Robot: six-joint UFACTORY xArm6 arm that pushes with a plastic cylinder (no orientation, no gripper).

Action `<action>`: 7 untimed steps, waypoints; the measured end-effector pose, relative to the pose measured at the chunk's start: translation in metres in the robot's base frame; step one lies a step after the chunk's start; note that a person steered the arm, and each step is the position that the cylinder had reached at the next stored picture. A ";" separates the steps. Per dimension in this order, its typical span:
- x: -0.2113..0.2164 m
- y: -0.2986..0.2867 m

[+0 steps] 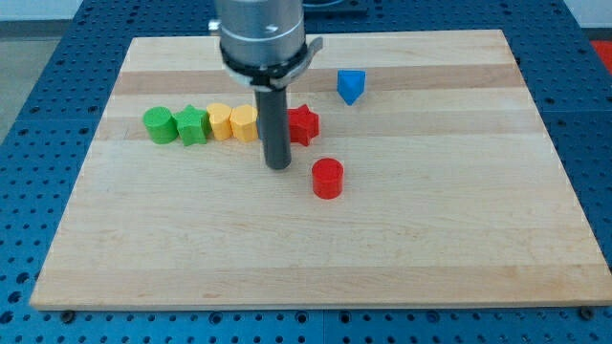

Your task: Move the red circle to the right of the red star

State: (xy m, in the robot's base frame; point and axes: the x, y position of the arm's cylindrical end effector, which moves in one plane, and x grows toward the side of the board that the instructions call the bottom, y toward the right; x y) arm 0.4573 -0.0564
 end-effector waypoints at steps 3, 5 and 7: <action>0.050 0.036; 0.038 0.074; 0.011 0.100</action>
State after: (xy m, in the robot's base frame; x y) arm 0.4684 0.0438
